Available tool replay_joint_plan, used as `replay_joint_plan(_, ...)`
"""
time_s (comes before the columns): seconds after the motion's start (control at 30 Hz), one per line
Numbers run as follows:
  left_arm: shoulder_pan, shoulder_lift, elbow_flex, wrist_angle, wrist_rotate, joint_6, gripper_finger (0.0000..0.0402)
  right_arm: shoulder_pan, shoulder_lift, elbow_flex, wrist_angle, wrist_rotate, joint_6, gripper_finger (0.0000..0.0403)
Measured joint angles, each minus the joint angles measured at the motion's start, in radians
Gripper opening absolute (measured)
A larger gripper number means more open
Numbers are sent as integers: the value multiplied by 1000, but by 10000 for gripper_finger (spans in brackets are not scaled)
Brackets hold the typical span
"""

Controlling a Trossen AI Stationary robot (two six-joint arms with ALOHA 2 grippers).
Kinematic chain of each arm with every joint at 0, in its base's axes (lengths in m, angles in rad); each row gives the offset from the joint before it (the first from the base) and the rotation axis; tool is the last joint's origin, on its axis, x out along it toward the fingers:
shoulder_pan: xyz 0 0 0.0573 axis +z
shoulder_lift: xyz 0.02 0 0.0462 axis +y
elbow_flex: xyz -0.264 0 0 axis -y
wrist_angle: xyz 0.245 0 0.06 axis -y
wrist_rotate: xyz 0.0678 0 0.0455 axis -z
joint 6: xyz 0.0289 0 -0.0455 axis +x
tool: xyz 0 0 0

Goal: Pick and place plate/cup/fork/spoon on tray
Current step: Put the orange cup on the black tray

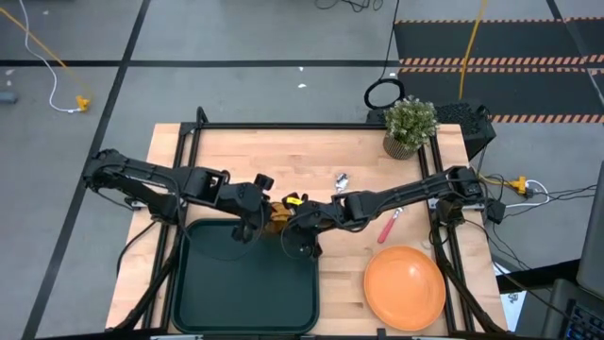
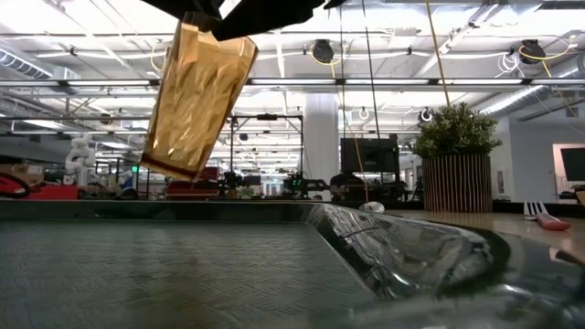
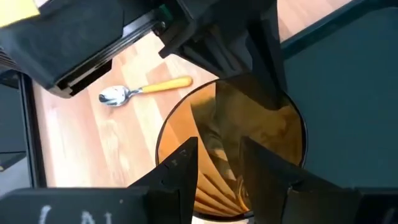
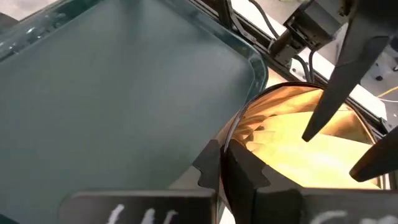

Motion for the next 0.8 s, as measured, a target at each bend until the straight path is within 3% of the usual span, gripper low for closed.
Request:
replay_joint_plan(0.17, 0, -1, 48, -63, 5, -23, 137, 0, 4, 0, -1, 0, 0, 4)
replay_joint_plan(0.33, -3, 1, 112, -136, 29, -61, 188, 0, 4, 0, 0, 0, 0, 4)
replay_joint_plan(0.5, -16, 28, 94, -161, 91, -63, 228, 0, 4, 0, 0, 0, 1, 4)
replay_joint_plan(0.8, -43, 55, 92, -176, 57, -46, 212, 0, 6, 0, -23, -9, 7, 4)
